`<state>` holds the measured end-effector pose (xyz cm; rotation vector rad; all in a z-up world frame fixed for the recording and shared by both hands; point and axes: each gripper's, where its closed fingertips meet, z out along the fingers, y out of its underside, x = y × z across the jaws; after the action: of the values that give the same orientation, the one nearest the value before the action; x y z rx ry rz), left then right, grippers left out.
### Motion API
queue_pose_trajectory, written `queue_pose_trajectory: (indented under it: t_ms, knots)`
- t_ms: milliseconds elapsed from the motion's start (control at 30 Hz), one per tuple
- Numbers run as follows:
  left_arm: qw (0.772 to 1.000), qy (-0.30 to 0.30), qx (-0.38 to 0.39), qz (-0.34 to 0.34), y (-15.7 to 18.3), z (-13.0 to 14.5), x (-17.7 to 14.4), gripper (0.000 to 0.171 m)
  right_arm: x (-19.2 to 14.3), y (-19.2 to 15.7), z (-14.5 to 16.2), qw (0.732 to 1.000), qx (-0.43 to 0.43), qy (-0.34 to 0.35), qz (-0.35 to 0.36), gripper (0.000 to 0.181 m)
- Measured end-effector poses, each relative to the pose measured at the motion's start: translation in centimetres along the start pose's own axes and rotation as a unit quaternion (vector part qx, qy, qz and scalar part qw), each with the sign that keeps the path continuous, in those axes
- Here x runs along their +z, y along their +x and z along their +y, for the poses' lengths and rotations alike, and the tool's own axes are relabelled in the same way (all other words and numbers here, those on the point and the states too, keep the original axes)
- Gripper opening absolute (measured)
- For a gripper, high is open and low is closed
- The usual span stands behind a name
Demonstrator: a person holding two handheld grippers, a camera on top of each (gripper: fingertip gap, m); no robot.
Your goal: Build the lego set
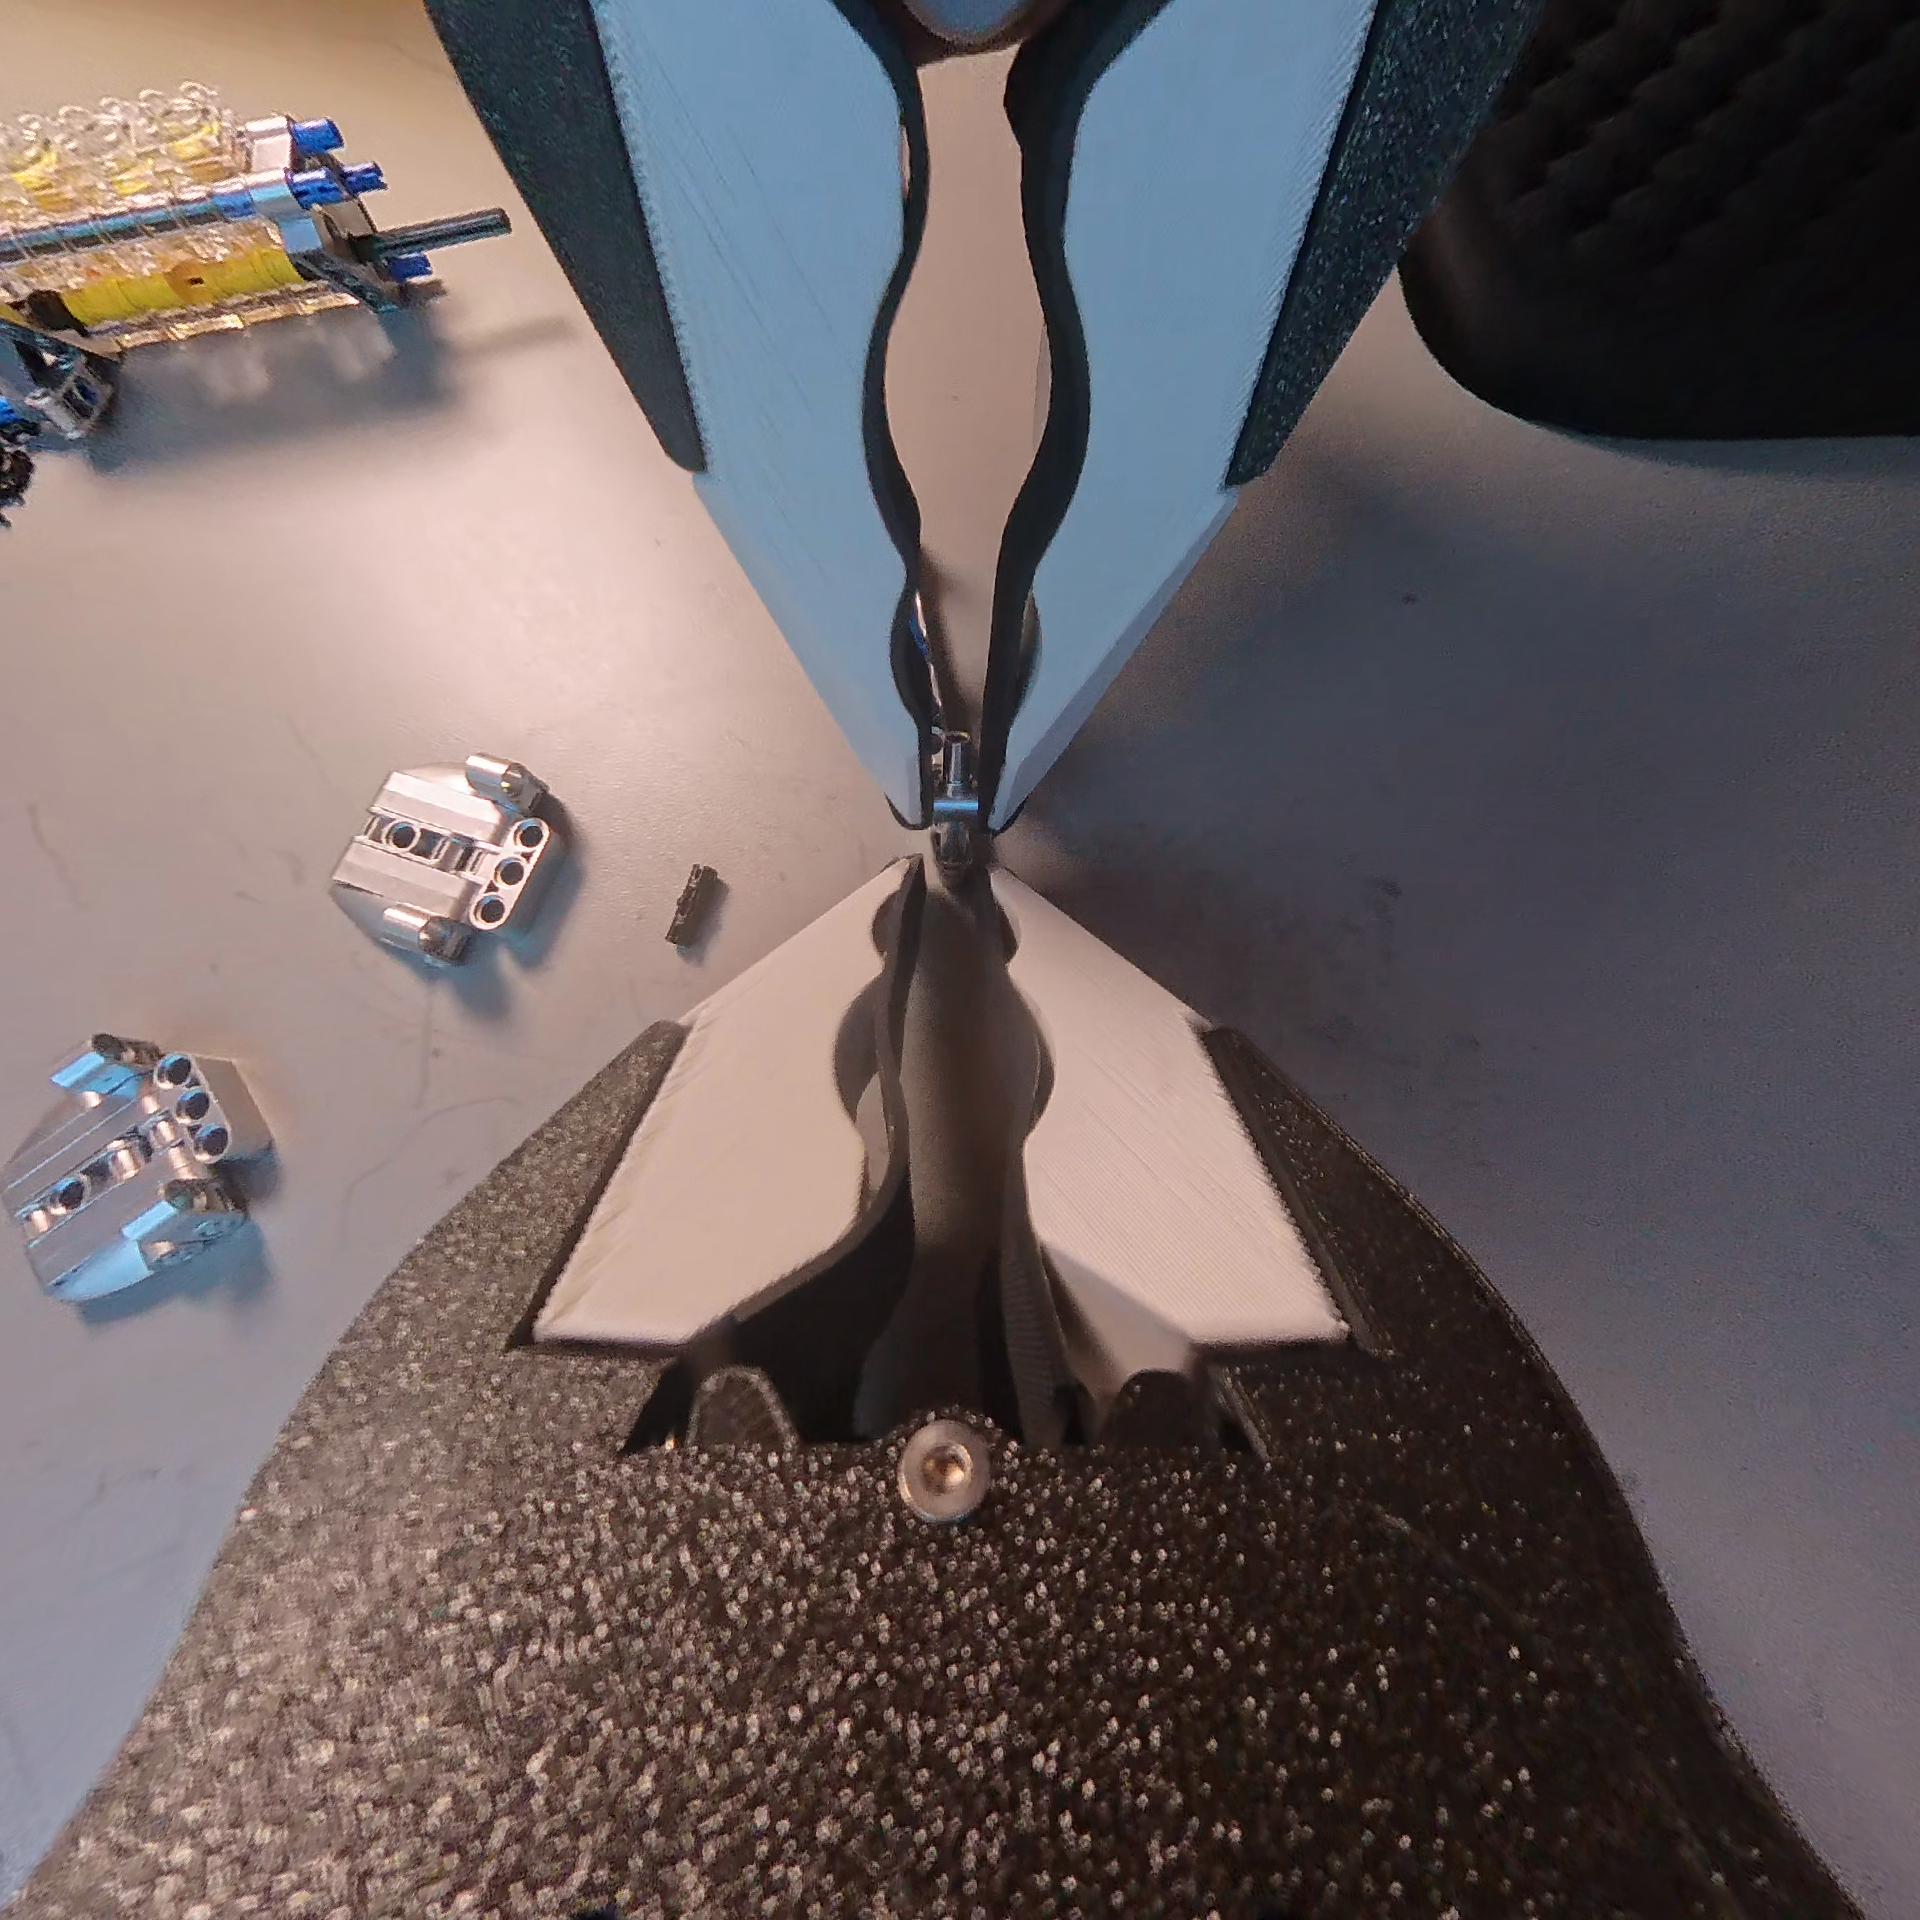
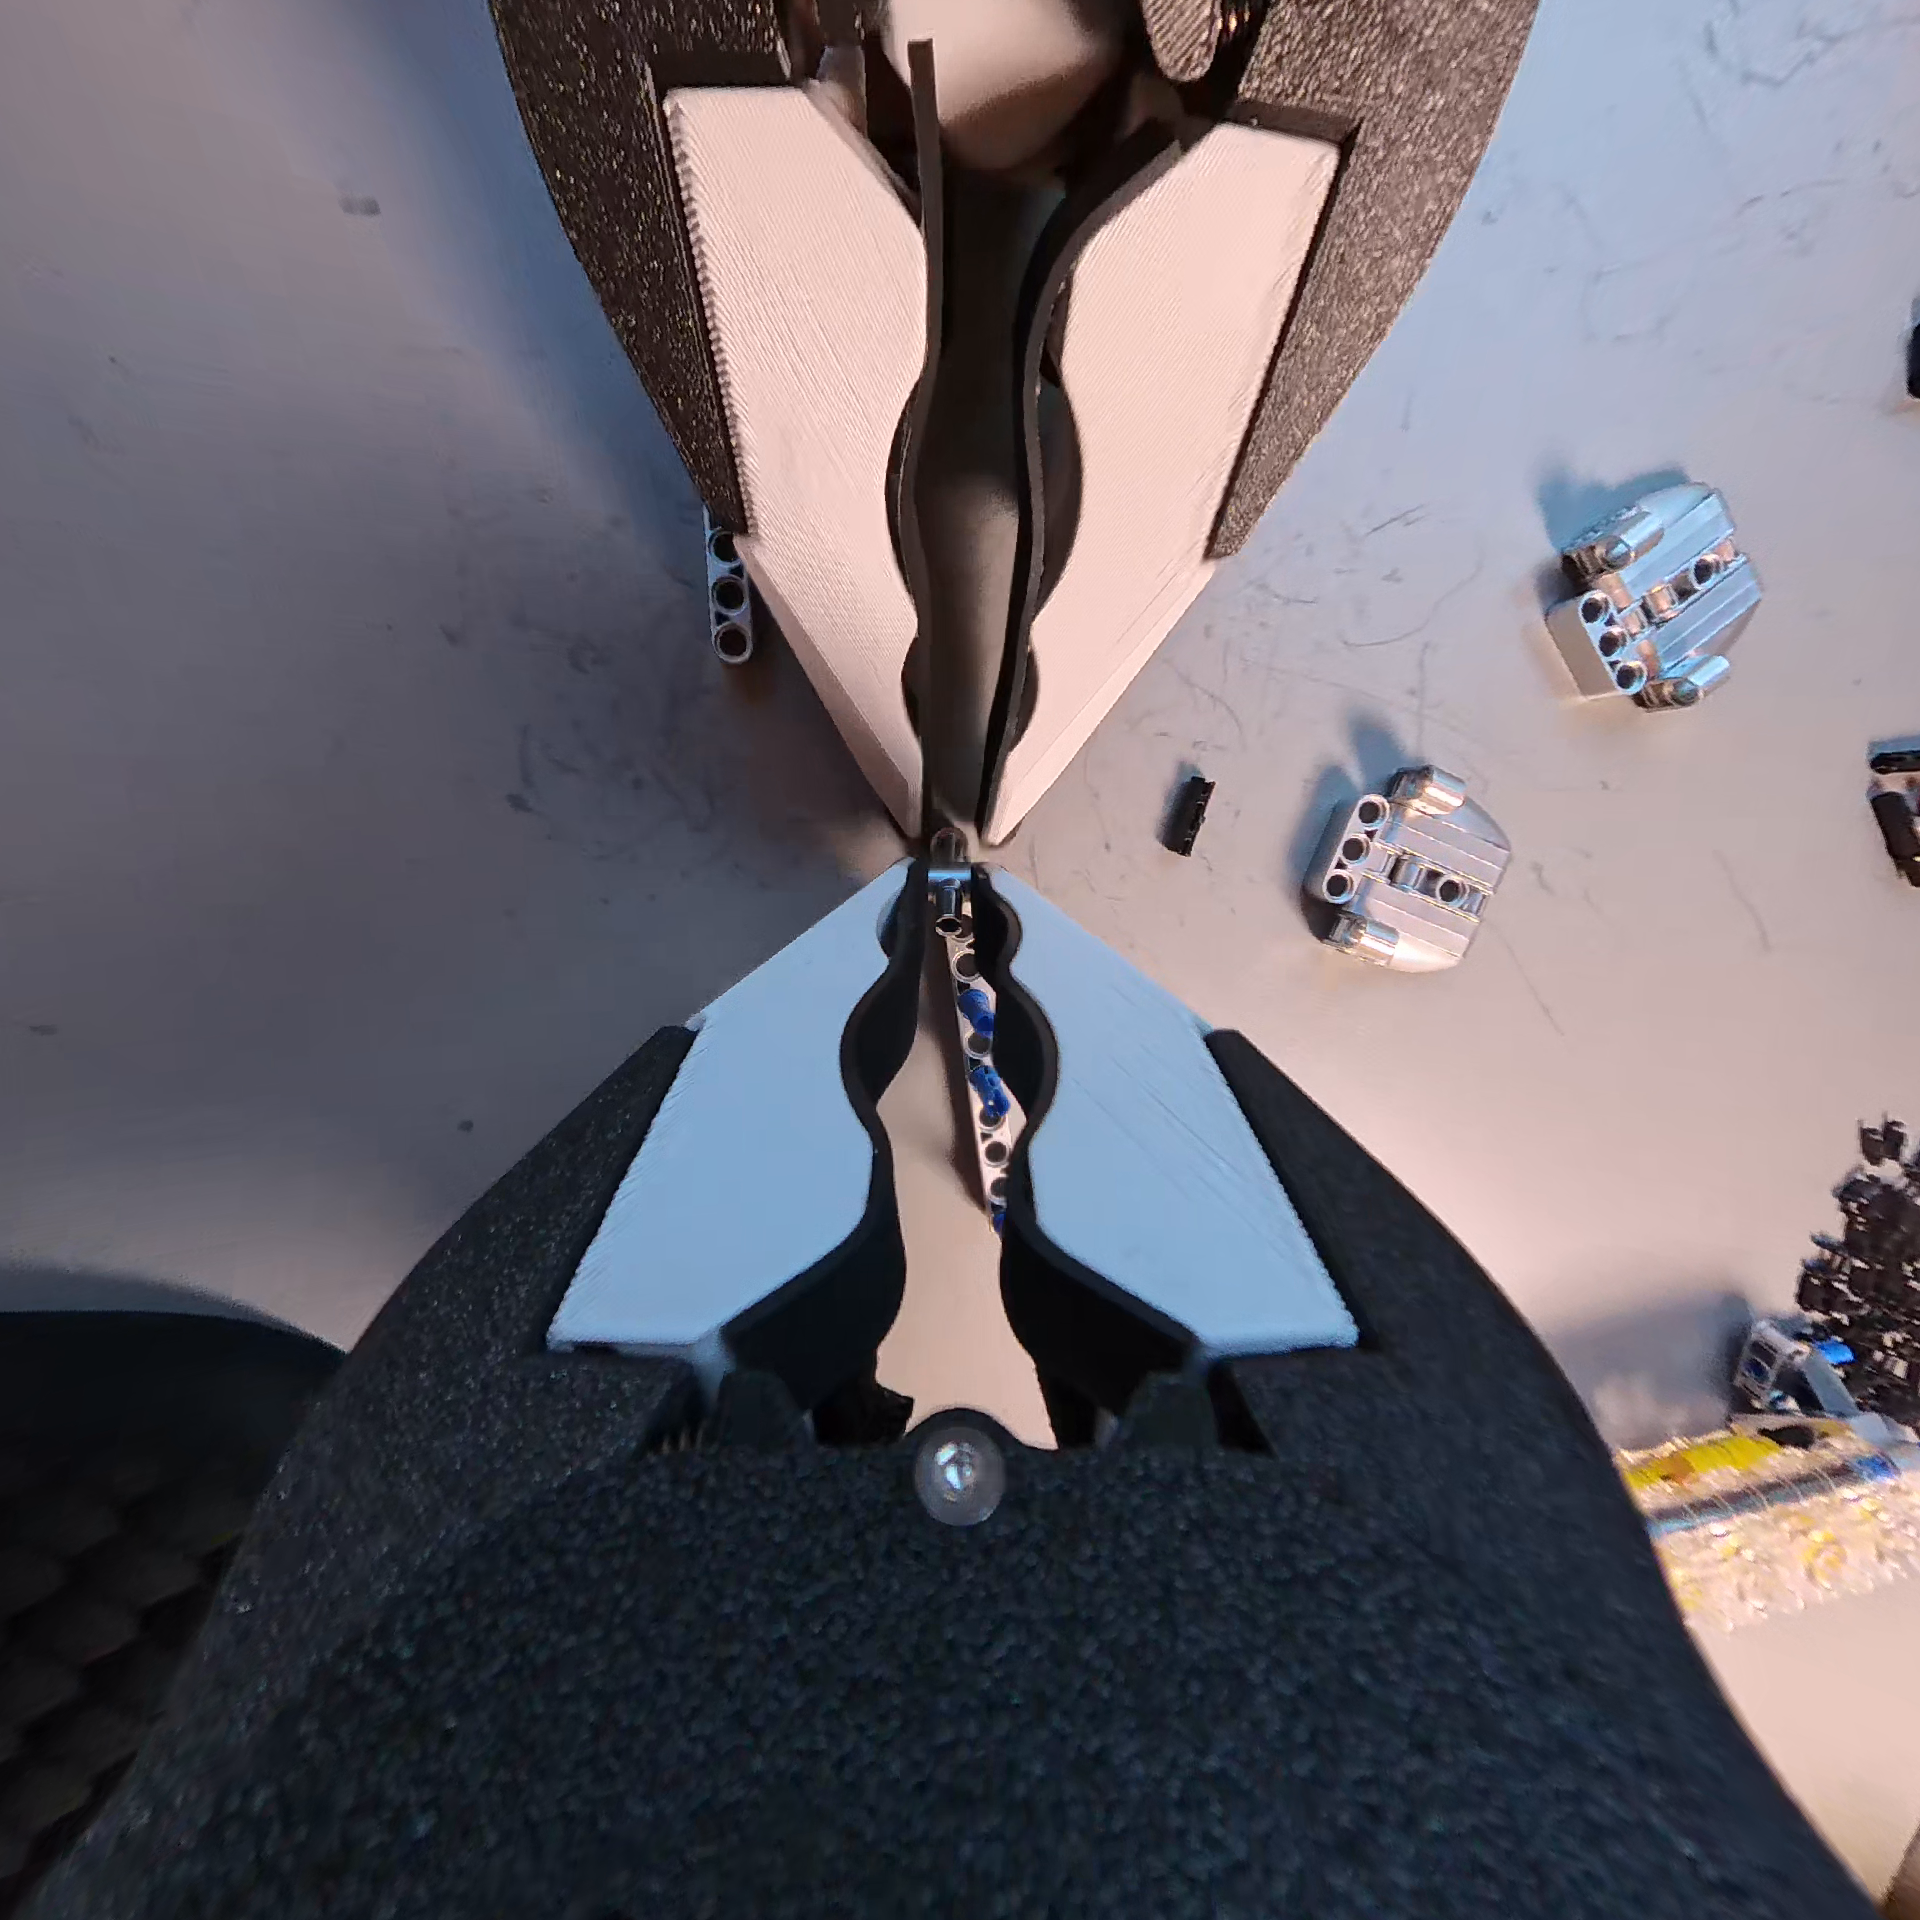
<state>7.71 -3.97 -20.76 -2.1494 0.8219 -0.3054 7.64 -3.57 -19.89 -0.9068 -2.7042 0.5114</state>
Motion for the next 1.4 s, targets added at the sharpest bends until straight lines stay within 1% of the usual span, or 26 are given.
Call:
queue_pose_trajectory:
  t_ms: [133,233,500,800,867,933,1000,1067,1167,1200,1267,1400]
  knots:
    - [1.0,0.017,0.008,-0.004,0.1,-0.3,-0.6,0.005,-0.1,-0.1,-0.5,1.0,0.003,0.005,0.001,0.006]
    - [1.0,0.024,-0.002,0.011,0.3,-0.5,-0.7,0.002,-0.4,-0.2,-1.3,0.999,0.014,0.029,-0.001,0.006]
    - [0.997,0.059,-0.025,0.031,0.4,-1.4,-1.5,0.001,-1.5,0.0,-1.9,0.996,0.046,0.073,0.002,0.007]
    - [0.997,0.066,-0.029,0.04,0.5,-1.7,-1.6,0.001,-2.0,-0.1,-2.2,0.995,0.047,0.091,0.002,0.006]
    - [0.997,0.059,-0.028,0.04,0.6,-1.5,-1.4,0.002,-1.8,-0.2,-2.0,0.996,0.045,0.08,-0.004,0.006]
    - [0.998,0.039,-0.026,0.03,0.5,-0.9,-1.0,0.003,-1.4,-0.1,-1.4,0.998,0.038,0.051,-0.004,0.005]
    - [0.999,0.028,-0.019,0.023,0.4,-0.5,-0.9,0.012,-1.0,0.0,-0.8,0.999,0.025,0.021,-0.001,0.005]
    - [0.999,0.022,-0.02,0.024,0.4,-0.3,-0.7,0.014,-0.6,0.0,-0.6,1.0,0.018,0.004,-0.004,0.006]
    - [0.999,0.013,-0.024,0.018,0.2,-0.2,-0.5,0.013,-0.4,0.0,-0.4,1.0,0.009,-0.014,-0.007,0.005]
    - [0.999,0.011,-0.026,0.016,0.0,-0.1,-0.4,0.011,-0.3,0.0,-0.4,1.0,0.006,-0.018,-0.008,0.005]
    - [0.999,0.009,-0.027,0.015,0.0,-0.1,-0.3,0.007,-0.2,0.1,-0.6,1.0,0.004,-0.019,-0.008,0.005]
    - [1.0,0.008,-0.02,0.014,0.1,-0.1,-0.3,0.004,-0.1,0.1,-0.6,1.0,0.003,-0.024,-0.006,0.005]
